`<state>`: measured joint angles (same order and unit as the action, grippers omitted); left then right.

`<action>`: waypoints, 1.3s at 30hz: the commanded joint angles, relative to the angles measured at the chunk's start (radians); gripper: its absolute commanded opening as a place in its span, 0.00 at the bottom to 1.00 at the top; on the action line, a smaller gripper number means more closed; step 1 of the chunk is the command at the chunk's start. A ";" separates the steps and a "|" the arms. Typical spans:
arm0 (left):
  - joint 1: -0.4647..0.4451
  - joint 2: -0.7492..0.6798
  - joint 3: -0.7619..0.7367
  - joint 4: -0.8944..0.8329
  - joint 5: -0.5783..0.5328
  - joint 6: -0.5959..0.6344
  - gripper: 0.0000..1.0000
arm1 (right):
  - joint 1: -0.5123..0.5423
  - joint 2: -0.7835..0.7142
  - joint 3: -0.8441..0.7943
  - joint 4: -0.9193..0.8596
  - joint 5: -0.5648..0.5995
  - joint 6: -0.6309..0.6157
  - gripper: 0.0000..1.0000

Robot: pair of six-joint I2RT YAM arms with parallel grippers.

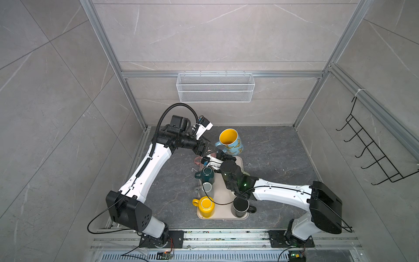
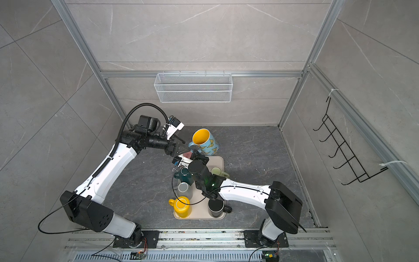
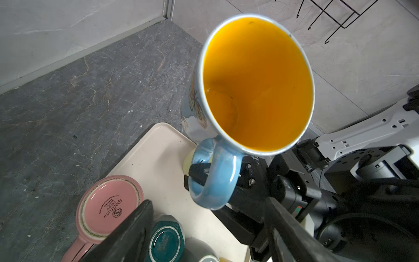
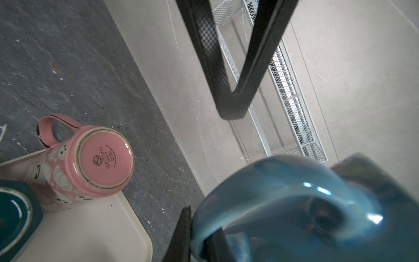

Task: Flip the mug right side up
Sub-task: 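Grasp the blue mug's handle with the left gripper while the right holds it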

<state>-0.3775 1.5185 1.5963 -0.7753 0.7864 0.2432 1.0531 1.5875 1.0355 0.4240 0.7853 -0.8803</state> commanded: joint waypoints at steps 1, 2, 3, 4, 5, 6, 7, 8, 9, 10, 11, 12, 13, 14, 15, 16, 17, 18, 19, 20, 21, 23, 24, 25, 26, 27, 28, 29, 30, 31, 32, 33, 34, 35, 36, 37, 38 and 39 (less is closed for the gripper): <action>-0.013 -0.004 0.010 0.046 -0.001 0.022 0.77 | 0.011 -0.066 0.017 0.034 -0.011 0.056 0.00; -0.015 -0.006 0.006 0.053 -0.002 0.022 0.76 | 0.014 -0.071 0.016 0.032 -0.015 0.067 0.00; -0.016 -0.007 0.003 0.059 -0.005 0.022 0.76 | 0.018 -0.075 0.017 0.025 -0.020 0.074 0.00; -0.016 -0.009 -0.003 0.068 -0.006 0.020 0.75 | 0.019 -0.079 0.017 0.023 -0.023 0.079 0.00; -0.019 -0.010 -0.009 0.072 -0.005 0.019 0.75 | 0.022 -0.081 0.018 0.022 -0.025 0.085 0.00; -0.020 -0.011 -0.011 0.077 -0.005 0.019 0.75 | 0.024 -0.083 0.019 0.021 -0.027 0.086 0.00; -0.022 -0.011 -0.013 0.077 -0.004 0.020 0.75 | 0.026 -0.084 0.020 0.022 -0.028 0.088 0.00; -0.024 -0.009 -0.012 0.077 -0.005 0.021 0.74 | 0.027 -0.084 0.021 0.022 -0.031 0.089 0.00; -0.024 -0.008 -0.014 0.076 -0.007 0.020 0.74 | 0.028 -0.083 0.022 0.022 -0.031 0.090 0.00; -0.026 -0.006 -0.014 0.076 -0.012 0.019 0.73 | 0.030 -0.084 0.023 0.025 -0.033 0.092 0.00; -0.026 -0.002 -0.013 0.076 -0.018 0.018 0.73 | 0.032 -0.084 0.024 0.024 -0.036 0.092 0.00; -0.026 -0.001 -0.013 0.073 -0.022 0.018 0.72 | 0.034 -0.084 0.025 0.025 -0.038 0.093 0.00; -0.026 0.000 -0.012 0.072 -0.026 0.018 0.72 | 0.034 -0.083 0.027 0.025 -0.039 0.093 0.00; -0.025 0.004 -0.013 0.071 -0.028 0.017 0.71 | 0.036 -0.083 0.028 0.026 -0.040 0.093 0.00; -0.026 0.005 -0.012 0.069 -0.027 0.017 0.70 | 0.039 -0.083 0.029 0.026 -0.040 0.093 0.00; -0.026 0.008 -0.013 0.066 -0.027 0.018 0.69 | 0.039 -0.083 0.030 0.026 -0.040 0.093 0.00; -0.027 0.010 -0.013 0.064 -0.028 0.016 0.68 | 0.039 -0.083 0.033 0.026 -0.041 0.093 0.00; -0.027 0.014 -0.013 0.061 -0.028 0.018 0.68 | 0.041 -0.083 0.034 0.026 -0.042 0.093 0.00; -0.027 0.015 -0.013 0.058 -0.032 0.018 0.68 | 0.041 -0.083 0.035 0.025 -0.042 0.092 0.00; -0.027 0.019 -0.012 0.053 -0.035 0.018 0.67 | 0.041 -0.084 0.037 0.026 -0.043 0.092 0.00; -0.028 0.021 -0.011 0.050 -0.038 0.017 0.66 | 0.043 -0.086 0.037 0.026 -0.045 0.092 0.00; -0.028 0.027 -0.008 0.043 -0.040 0.019 0.65 | 0.044 -0.087 0.038 0.025 -0.049 0.092 0.00; -0.028 0.029 -0.008 0.043 -0.039 0.019 0.65 | 0.044 -0.087 0.038 0.025 -0.048 0.092 0.00; -0.028 0.030 -0.009 0.041 -0.041 0.020 0.64 | 0.045 -0.087 0.038 0.025 -0.048 0.092 0.00; -0.028 0.032 -0.009 0.042 -0.043 0.019 0.64 | 0.047 -0.087 0.039 0.024 -0.048 0.092 0.00; -0.028 0.034 -0.010 0.041 -0.044 0.019 0.63 | 0.046 -0.087 0.038 0.024 -0.048 0.092 0.00; -0.030 0.036 -0.008 0.039 -0.045 0.019 0.62 | 0.048 -0.089 0.038 0.026 -0.048 0.092 0.00; -0.031 0.038 -0.008 0.036 -0.044 0.019 0.61 | 0.048 -0.089 0.038 0.026 -0.048 0.092 0.00; -0.030 0.040 -0.009 0.035 -0.044 0.018 0.61 | 0.050 -0.090 0.037 0.027 -0.048 0.093 0.00; -0.032 0.041 -0.008 0.033 -0.044 0.019 0.60 | 0.050 -0.090 0.037 0.028 -0.049 0.094 0.00; -0.032 0.042 -0.009 0.032 -0.044 0.018 0.59 | 0.051 -0.090 0.038 0.029 -0.049 0.095 0.00; -0.033 0.043 -0.007 0.031 -0.041 0.019 0.58 | 0.052 -0.090 0.039 0.029 -0.048 0.096 0.00; -0.034 0.044 -0.009 0.028 -0.041 0.019 0.57 | 0.051 -0.089 0.038 0.029 -0.048 0.098 0.00; -0.033 0.045 -0.009 0.027 -0.041 0.020 0.56 | 0.051 -0.089 0.039 0.029 -0.049 0.098 0.00; -0.035 0.046 -0.008 0.026 -0.042 0.021 0.55 | 0.051 -0.087 0.040 0.029 -0.050 0.098 0.00; -0.035 0.046 -0.008 0.024 -0.040 0.022 0.55 | 0.053 -0.087 0.042 0.029 -0.050 0.098 0.00; -0.037 0.047 -0.009 0.022 -0.038 0.022 0.54 | 0.052 -0.087 0.041 0.030 -0.050 0.099 0.00; -0.037 0.048 -0.009 0.018 -0.034 0.024 0.52 | 0.053 -0.087 0.043 0.029 -0.051 0.099 0.00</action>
<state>-0.4103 1.5463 1.5833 -0.7391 0.7612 0.2432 1.0904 1.5593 1.0355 0.3519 0.7284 -0.7876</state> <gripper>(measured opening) 0.529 0.124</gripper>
